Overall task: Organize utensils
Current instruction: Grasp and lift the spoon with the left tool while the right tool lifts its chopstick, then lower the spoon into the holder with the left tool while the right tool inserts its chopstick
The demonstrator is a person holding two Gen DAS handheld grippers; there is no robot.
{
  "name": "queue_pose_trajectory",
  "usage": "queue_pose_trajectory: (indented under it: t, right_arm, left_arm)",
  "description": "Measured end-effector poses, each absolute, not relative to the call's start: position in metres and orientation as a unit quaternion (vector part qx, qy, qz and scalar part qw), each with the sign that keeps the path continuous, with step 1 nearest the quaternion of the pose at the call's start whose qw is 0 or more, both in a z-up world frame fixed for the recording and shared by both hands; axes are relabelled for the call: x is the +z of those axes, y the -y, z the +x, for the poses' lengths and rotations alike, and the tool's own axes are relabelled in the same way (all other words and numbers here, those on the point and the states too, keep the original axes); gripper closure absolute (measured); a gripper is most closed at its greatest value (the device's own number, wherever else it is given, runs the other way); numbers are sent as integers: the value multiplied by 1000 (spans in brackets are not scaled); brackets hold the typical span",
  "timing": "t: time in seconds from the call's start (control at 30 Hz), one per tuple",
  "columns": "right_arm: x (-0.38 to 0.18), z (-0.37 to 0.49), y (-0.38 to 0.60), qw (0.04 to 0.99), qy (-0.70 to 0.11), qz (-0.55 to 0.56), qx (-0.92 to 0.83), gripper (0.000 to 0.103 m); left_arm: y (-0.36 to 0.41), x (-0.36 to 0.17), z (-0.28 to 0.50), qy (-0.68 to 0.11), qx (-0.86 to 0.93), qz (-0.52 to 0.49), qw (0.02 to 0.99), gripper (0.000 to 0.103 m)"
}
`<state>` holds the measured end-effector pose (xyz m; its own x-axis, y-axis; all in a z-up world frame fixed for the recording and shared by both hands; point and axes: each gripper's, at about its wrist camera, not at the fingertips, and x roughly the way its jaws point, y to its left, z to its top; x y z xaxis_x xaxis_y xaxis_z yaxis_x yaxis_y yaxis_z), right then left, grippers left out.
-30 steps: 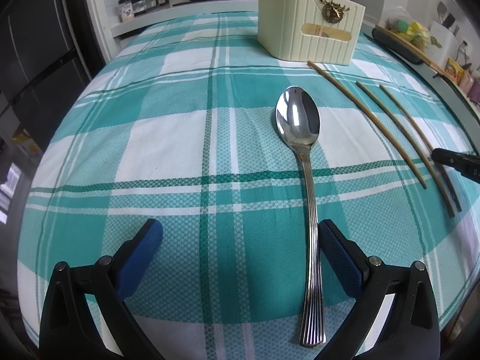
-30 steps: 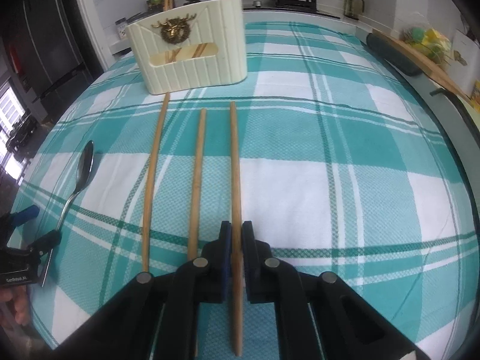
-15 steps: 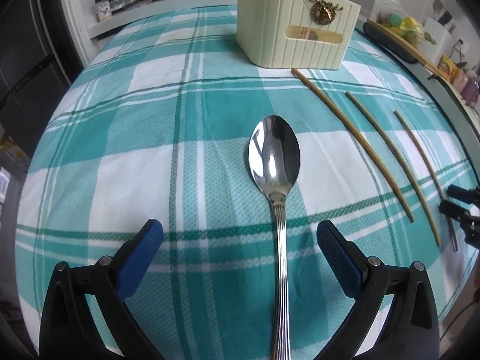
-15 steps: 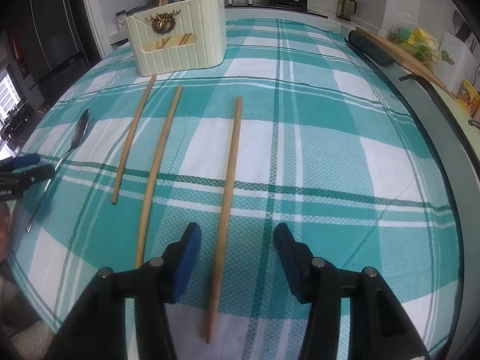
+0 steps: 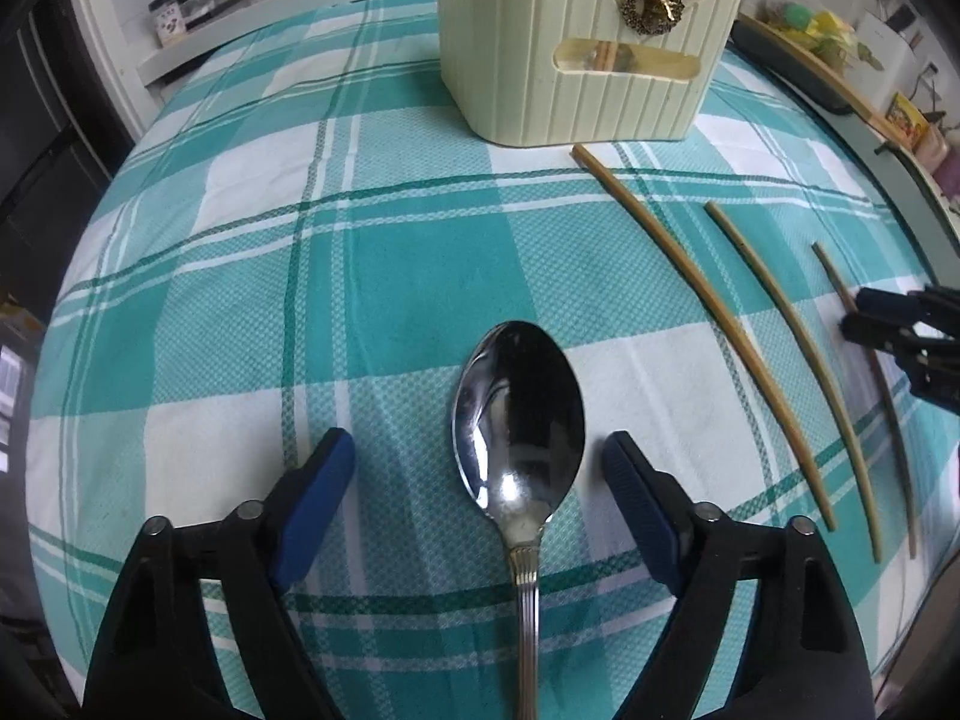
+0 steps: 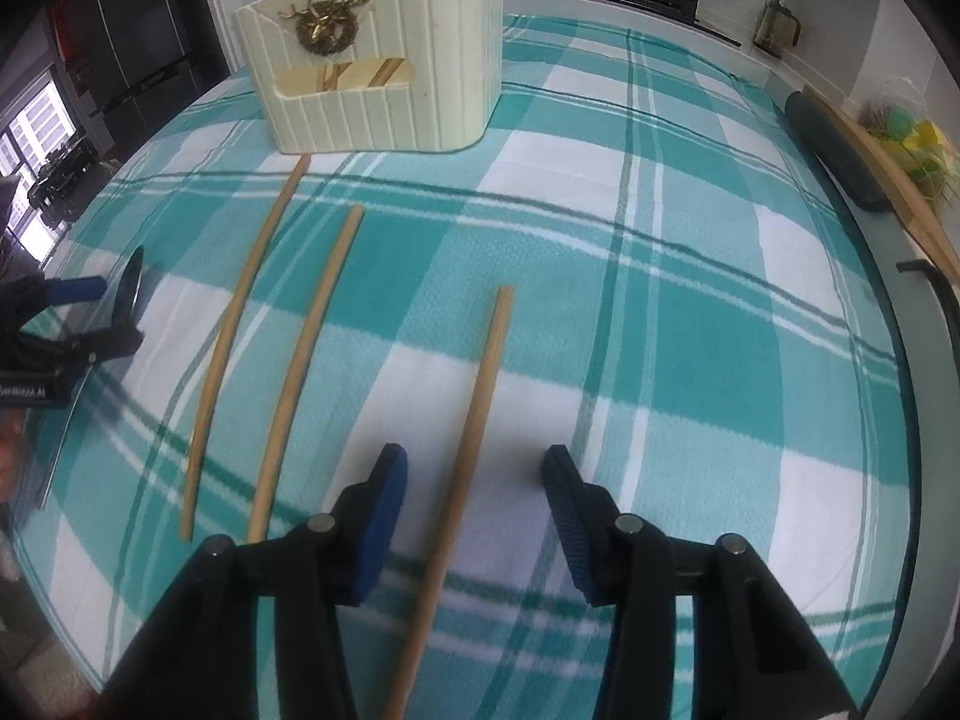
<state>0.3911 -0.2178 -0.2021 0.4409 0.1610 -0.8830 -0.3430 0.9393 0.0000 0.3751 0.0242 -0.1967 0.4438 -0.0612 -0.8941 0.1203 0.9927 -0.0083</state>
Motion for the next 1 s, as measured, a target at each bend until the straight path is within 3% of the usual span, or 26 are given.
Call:
queue_pose_trajectory:
  t: [0.07, 0.13, 0.37, 0.6, 1.0]
  right_arm:
    - [-202, 409, 213, 846, -507, -80, 146, 71]
    - [-201, 423, 210, 849, -505, -69, 139, 94]
    - [-185, 422, 223, 864, -485, 7, 135, 96]
    - [-118, 367, 244, 900, -406, 42, 152, 96]
    - [-38, 282, 248, 948, -272, 21, 164, 96]
  left_arm:
    - [-22, -194, 377, -519, -57, 31, 853, 47]
    - [-21, -191, 380, -515, -62, 30, 854, 61]
    - [-34, -158, 359, -476, -74, -5, 876, 61]
    - [-39, -101, 318, -414, -95, -16, 905, 61]
    - [-41, -47, 277, -350, -118, -33, 929, 61]
